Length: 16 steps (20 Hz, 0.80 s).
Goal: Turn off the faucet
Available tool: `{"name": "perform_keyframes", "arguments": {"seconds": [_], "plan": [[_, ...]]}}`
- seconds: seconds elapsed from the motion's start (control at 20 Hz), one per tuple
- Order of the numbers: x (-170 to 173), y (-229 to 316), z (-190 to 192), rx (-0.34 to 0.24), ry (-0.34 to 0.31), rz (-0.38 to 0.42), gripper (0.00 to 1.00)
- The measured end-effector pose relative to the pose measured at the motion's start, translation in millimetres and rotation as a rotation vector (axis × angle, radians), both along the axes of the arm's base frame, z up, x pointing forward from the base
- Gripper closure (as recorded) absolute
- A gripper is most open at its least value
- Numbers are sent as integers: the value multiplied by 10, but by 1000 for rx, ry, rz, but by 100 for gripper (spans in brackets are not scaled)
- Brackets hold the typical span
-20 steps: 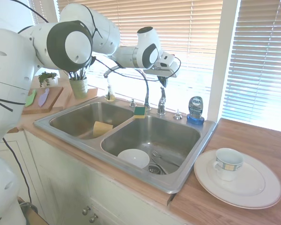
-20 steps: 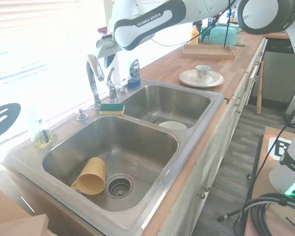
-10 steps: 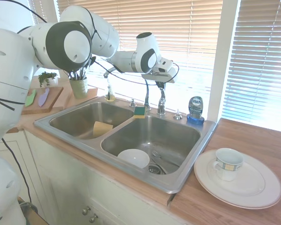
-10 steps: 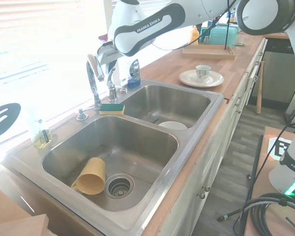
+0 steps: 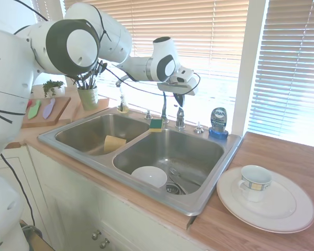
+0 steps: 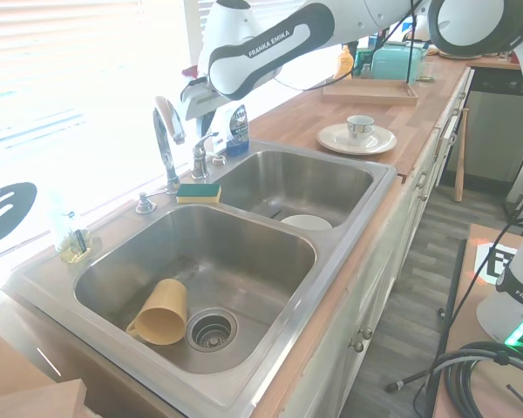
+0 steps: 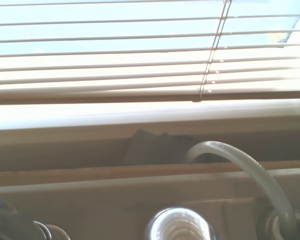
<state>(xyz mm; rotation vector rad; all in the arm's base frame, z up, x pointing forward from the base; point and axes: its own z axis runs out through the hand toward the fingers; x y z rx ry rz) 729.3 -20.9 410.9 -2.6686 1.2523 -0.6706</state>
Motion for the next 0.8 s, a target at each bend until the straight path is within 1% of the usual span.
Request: {"name": "perform_keyframes", "arguments": {"seconds": [0.25,0.5,0.7,0.8], "plan": [[-102,-2,-6,-4,9,2,100],[-248,-54,-269,-12,69,-3,100],[-327,-20,-273,-13,87,2,100],[-425,9,-257,-10,133,2,100]]}}
